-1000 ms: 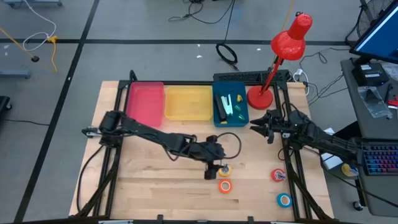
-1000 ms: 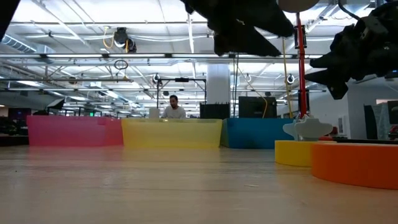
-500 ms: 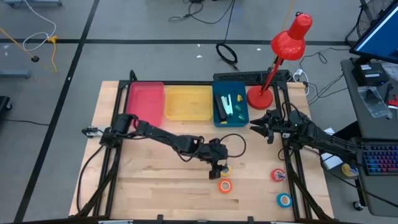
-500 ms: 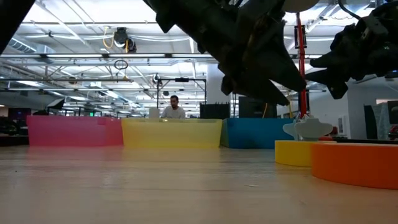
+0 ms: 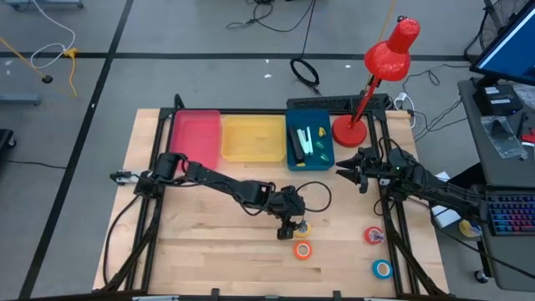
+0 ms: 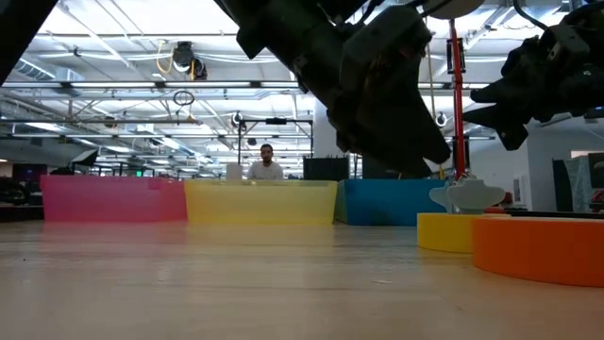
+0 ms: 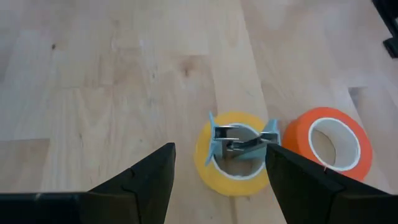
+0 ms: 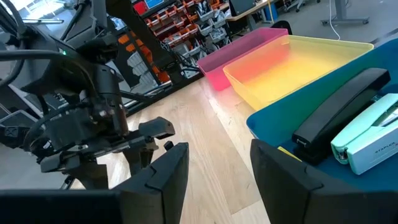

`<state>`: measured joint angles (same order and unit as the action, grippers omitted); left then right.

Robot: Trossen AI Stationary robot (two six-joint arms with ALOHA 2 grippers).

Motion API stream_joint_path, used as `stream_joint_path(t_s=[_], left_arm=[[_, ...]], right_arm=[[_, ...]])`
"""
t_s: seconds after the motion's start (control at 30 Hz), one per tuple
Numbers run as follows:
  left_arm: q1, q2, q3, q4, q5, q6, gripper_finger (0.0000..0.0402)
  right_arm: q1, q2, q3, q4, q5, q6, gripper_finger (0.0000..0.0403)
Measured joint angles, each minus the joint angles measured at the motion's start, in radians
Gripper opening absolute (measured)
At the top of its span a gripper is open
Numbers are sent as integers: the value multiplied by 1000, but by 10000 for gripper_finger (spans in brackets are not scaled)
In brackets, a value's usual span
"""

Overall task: Pick and place Stapler, Stapler remover, tape
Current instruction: Put the blue stapler remover into the red bin

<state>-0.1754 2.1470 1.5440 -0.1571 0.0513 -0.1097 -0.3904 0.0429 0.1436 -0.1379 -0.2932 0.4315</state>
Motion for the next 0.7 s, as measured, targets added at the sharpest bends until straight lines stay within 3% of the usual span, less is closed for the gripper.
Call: stream_joint_path(t_s=[0.7], left_arm=[[22, 41, 0, 28, 33, 68, 248]], right_arm=[[0, 0, 0, 0, 1, 6, 165]])
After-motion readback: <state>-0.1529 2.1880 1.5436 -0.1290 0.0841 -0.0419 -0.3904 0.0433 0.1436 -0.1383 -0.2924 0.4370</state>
